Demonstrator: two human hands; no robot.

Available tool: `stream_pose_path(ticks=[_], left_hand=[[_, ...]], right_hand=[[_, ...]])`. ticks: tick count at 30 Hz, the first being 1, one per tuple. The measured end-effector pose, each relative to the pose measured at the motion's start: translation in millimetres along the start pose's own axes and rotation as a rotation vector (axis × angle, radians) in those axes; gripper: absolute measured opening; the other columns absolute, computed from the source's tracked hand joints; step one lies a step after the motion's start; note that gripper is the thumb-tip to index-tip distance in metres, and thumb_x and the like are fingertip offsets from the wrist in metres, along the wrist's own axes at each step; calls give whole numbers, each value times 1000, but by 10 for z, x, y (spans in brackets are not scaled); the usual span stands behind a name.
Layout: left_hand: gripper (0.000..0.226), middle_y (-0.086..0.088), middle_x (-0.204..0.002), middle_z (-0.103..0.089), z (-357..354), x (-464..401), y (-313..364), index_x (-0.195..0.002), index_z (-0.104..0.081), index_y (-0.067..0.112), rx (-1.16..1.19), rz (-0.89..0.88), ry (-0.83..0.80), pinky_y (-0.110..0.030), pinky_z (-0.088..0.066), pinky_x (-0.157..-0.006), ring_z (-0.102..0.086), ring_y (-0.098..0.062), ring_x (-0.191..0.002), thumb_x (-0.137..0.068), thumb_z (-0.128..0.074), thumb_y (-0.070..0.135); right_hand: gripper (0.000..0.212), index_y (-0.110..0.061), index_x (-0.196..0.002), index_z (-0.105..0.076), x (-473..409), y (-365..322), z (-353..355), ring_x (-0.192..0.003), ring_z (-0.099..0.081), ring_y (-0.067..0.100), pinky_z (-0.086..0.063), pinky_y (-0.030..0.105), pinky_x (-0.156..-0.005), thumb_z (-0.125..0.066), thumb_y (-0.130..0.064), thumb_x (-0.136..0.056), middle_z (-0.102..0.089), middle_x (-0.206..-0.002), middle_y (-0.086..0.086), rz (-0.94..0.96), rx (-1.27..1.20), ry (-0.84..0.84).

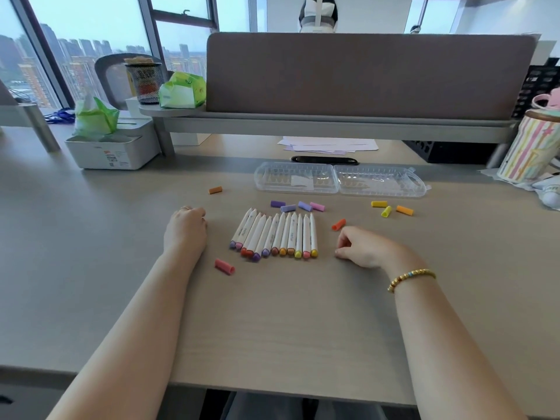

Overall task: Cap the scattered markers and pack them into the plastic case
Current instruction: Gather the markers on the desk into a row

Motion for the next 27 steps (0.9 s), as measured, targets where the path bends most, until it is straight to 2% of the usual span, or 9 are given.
stream_pose_path(ticks=[7,9,11,14,15,17,19,23,27], left_hand=[[34,-24,-123,-42,-54,110,32,-119,-42,0,-156,53,-167,-42,-40,-89,-43,-39,-112,-88,-31,-7],[30,-21,-118,-42,-67,130,21,-116,-43,3,-102,69,-184,-41,-43,-84,-49,-38,-103,-90,-30,-4],[25,-14,-100,-46,-36,153,18,-110,-46,10,71,75,-186,-33,-41,-73,-50,-30,-85,-92,-29,3],[14,-2,-70,-40,-12,275,107,-97,-56,17,392,-55,-356,-27,-31,-55,-36,-15,-60,-93,-43,14],[5,0,-69,-37,28,350,146,-93,-57,22,447,-101,-422,-25,-29,-54,-33,-13,-59,-91,-53,21],[19,3,-77,-36,88,473,159,-92,-56,29,418,-168,-543,-23,-30,-58,-33,-11,-63,-81,-71,31],[31,3,-85,-37,72,531,140,-94,-56,32,324,-202,-623,-21,-33,-63,-35,-10,-68,-73,-78,33],[22,3,-89,-43,16,515,141,-89,-58,29,237,-231,-594,-19,-36,-67,-41,-10,-71,-76,-73,39],[21,3,-74,-45,37,465,137,-83,-62,22,218,-253,-492,-22,-32,-57,-38,-11,-63,-77,-72,40]], right_hand=[[26,-12,-122,-46,-104,66,10,-114,-51,27,-41,32,-87,-36,-10,-98,-45,-136,9,-71,56,208],[29,-10,-124,-42,-122,94,23,-107,-53,29,-42,33,-80,-36,-4,-96,-45,-129,13,-116,56,258],[33,-8,-127,-37,-141,123,43,-100,-54,30,-42,33,-75,-35,-1,-95,-44,-123,15,-150,51,305],[28,-12,-125,-33,-185,127,37,-90,-56,28,-47,36,-71,-34,-7,-97,-47,-118,14,-116,23,351],[26,-14,-124,-33,-192,124,33,-89,-57,28,-49,38,-73,-34,-11,-99,-48,-116,13,-97,13,364],[26,-17,-126,-33,-196,111,29,-88,-58,28,-52,42,-75,-35,-19,-100,-52,-115,12,-63,6,381],[30,-17,-128,-35,-193,99,32,-91,-58,27,-50,39,-75,-38,-28,-100,-56,-115,11,-30,12,375],[32,-16,-121,-42,-197,100,16,-93,-56,25,-42,32,-70,-47,-36,-96,-58,-112,8,-14,39,364],[26,-12,-113,-45,-240,103,12,-87,-55,25,-42,33,-69,-45,-33,-98,-60,-106,11,-74,70,388]])
Point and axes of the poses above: each hand's wrist, its own x-axis away from the middle knuckle, its own z-axis out of the back of the hand, y = z × x, the point moved 6 cm from there along -x, towards the middle knuckle
